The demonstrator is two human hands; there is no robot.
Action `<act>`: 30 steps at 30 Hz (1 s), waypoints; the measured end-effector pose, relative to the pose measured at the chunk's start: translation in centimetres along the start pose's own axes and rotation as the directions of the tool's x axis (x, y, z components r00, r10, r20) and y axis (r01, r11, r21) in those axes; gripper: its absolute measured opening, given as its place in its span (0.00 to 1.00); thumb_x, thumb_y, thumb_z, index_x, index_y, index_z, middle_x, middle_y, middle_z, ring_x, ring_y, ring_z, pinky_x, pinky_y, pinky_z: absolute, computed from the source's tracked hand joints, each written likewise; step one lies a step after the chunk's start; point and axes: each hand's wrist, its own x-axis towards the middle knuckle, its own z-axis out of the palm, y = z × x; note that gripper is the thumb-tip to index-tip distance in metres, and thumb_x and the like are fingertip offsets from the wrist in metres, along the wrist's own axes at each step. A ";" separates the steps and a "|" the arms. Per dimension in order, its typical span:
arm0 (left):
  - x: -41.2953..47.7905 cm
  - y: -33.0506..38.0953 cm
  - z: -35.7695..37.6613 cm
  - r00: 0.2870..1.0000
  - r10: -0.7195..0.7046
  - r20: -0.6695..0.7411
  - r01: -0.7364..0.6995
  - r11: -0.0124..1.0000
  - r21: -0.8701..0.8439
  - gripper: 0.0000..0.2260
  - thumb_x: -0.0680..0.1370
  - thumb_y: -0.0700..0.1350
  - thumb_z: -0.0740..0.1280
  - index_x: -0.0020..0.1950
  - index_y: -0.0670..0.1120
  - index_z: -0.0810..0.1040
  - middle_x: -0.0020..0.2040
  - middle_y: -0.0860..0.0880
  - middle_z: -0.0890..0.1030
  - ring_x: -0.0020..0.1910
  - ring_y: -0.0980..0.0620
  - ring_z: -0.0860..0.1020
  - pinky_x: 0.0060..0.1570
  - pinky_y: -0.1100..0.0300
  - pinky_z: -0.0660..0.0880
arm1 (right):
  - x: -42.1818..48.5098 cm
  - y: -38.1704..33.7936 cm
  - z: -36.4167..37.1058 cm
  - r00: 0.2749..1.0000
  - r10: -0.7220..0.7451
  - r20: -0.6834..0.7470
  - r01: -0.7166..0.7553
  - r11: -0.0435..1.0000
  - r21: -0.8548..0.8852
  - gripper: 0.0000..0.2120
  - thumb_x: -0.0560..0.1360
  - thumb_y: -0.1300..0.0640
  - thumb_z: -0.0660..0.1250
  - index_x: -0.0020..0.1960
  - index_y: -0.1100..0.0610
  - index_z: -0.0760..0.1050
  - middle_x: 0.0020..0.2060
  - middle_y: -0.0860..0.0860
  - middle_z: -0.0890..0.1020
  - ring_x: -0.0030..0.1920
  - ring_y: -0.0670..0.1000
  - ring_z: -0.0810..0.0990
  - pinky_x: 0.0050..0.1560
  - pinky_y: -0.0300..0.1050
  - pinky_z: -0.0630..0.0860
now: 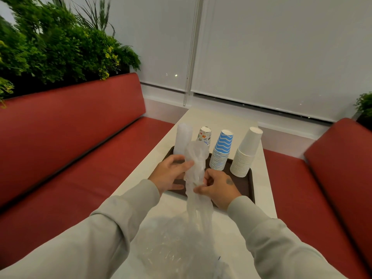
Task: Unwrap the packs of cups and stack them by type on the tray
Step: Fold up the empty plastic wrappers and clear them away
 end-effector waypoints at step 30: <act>-0.1 2.8 0.0 1.000 -0.006 0.017 0.007 0.998 -0.059 0.10 0.79 0.39 0.67 0.58 0.37 0.80 0.53 0.35 0.83 0.49 0.39 0.83 0.48 0.42 0.82 | 0.3 -2.6 0.3 0.931 -0.179 -0.318 0.196 0.980 0.023 0.07 0.74 0.49 0.74 0.45 0.48 0.77 0.44 0.46 0.77 0.43 0.44 0.75 0.47 0.42 0.75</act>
